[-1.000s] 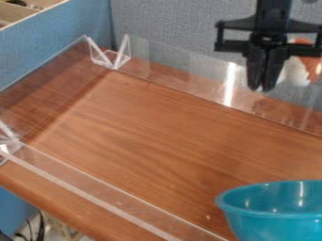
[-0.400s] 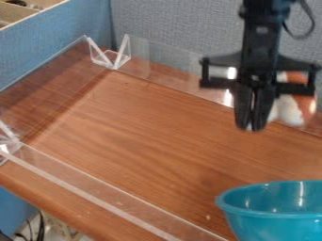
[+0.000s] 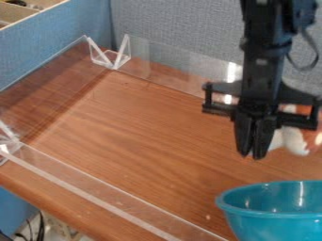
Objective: Put the mushroom in the blue bowl
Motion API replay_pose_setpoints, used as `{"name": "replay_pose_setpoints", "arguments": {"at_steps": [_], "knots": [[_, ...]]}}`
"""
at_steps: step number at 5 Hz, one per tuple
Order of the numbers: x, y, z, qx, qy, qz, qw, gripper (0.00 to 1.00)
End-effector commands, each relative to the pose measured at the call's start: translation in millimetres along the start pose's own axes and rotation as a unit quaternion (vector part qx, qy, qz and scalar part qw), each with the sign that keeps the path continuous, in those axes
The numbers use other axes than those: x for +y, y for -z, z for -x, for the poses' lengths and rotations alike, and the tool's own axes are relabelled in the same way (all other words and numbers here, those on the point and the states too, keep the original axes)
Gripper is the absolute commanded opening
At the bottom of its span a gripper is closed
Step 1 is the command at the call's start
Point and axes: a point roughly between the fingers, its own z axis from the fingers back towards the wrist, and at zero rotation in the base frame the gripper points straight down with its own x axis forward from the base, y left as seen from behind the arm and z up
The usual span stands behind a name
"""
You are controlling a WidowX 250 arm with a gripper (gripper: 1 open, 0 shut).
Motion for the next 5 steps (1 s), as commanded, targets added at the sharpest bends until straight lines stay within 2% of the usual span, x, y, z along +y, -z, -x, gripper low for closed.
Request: {"name": "replay_pose_setpoints", "arguments": {"at_steps": [1,3,4,5], "knots": [[8,-6.1,-4.9,-0.018,0.012,0.007,0.9997,0.00],[3,-9.3,1.4,-0.011,0.055,0.002,0.9984,0.00],[10,-12.2,0.9,-0.008,0.072,0.000,0.9974,0.00],[16,-17.5,0.4,-0.008,0.087,-0.004,0.9962,1.00]]}}
